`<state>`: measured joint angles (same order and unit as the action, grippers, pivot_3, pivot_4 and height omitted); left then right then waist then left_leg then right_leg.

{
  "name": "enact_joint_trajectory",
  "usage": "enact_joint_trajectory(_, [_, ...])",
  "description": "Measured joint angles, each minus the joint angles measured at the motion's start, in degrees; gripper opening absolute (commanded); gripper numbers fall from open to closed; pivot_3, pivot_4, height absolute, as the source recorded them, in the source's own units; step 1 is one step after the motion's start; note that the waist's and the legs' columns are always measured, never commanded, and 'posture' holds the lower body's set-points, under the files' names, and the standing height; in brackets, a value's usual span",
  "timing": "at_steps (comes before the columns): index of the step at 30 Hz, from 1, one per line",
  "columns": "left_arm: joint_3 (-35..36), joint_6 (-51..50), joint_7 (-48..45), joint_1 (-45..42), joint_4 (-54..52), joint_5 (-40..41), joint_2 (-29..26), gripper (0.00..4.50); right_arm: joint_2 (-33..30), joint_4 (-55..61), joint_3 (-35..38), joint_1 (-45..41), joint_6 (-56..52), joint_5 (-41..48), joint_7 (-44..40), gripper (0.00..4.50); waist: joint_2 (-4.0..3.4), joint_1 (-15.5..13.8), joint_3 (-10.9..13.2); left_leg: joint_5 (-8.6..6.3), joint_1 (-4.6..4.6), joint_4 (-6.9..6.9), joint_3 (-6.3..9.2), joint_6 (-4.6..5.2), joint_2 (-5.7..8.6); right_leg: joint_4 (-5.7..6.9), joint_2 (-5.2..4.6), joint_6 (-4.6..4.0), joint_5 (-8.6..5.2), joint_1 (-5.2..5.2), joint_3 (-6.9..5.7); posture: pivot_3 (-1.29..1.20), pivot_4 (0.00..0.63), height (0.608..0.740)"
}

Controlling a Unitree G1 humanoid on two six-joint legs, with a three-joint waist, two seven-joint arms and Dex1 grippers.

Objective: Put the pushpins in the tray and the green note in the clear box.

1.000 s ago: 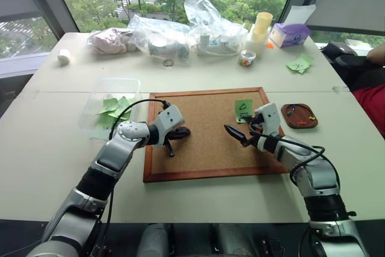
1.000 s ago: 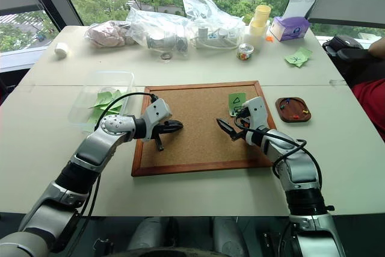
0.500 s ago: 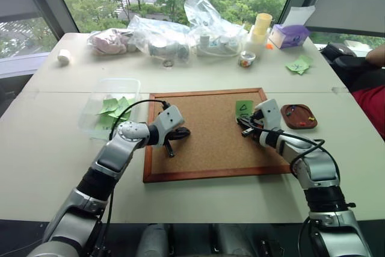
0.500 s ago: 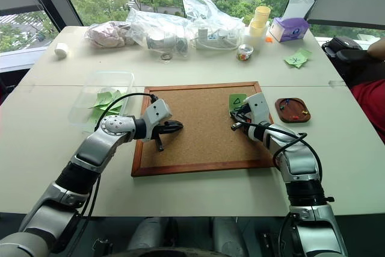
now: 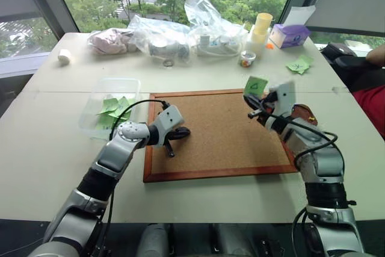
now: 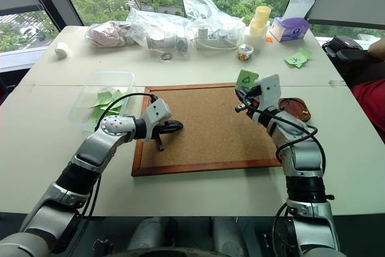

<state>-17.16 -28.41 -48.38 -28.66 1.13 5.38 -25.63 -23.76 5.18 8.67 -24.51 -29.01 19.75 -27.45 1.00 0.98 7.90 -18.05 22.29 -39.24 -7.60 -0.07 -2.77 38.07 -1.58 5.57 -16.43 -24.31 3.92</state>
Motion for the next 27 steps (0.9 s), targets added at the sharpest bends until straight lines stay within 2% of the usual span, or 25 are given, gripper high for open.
enact_joint_trajectory(4, [2.5,-3.7,-0.1,-0.1,0.1,2.9,1.9,0.00,-1.7,2.6,-0.8,0.1,-1.7,0.8,-2.1,0.04,0.00,-0.1,0.0,-0.04,0.02,0.00,0.00,0.08,0.00,-0.01,-0.01,0.00,0.00,-0.01,0.00,0.00,0.150,0.738])
enact_joint_trajectory(7, [9.2,-12.5,0.3,-2.3,0.8,11.7,6.6,0.97,-3.9,5.6,-3.0,1.2,-3.3,1.3,-4.8,0.00,0.12,-0.2,0.1,-0.05,0.20,-0.06,0.08,0.10,0.01,-0.01,-0.01,0.01,0.00,-0.14,-0.05,0.00,0.150,0.738])
enact_joint_trajectory(14, [23.8,-24.1,1.7,-16.6,4.1,26.7,9.7,4.48,-10.9,9.6,-5.1,1.6,-4.9,1.8,-11.6,0.00,0.12,0.1,0.1,-0.01,0.18,-0.01,0.10,0.03,0.02,-0.04,0.02,0.01,0.00,-0.14,-0.05,0.00,0.150,0.738])
enact_joint_trajectory(18, [24.7,-27.0,2.9,-21.2,10.8,29.7,14.5,4.48,-12.6,10.5,-6.7,0.7,-4.8,1.8,-14.6,0.00,0.13,0.0,0.2,0.02,0.18,-0.01,0.10,-0.03,0.06,-0.09,0.01,0.02,0.00,-0.11,-0.05,0.00,0.150,0.738])
enact_joint_trajectory(21, [24.1,-27.2,2.1,-22.5,15.4,30.2,16.1,4.48,-13.2,10.7,-7.3,0.3,-4.7,1.7,-15.6,0.00,0.15,0.1,0.2,0.04,0.20,0.00,0.10,-0.07,0.06,-0.09,0.04,0.02,0.00,-0.14,-0.05,0.00,0.150,0.738])
enact_joint_trajectory(27, [20.1,-22.3,-1.0,-28.2,24.8,28.5,18.9,4.48,-13.4,11.3,-8.3,-1.0,-4.5,1.5,-15.9,0.00,0.15,0.0,0.2,0.04,0.20,0.00,0.08,-0.08,0.16,-0.11,0.04,0.01,0.00,-0.14,-0.04,0.00,0.150,0.738])
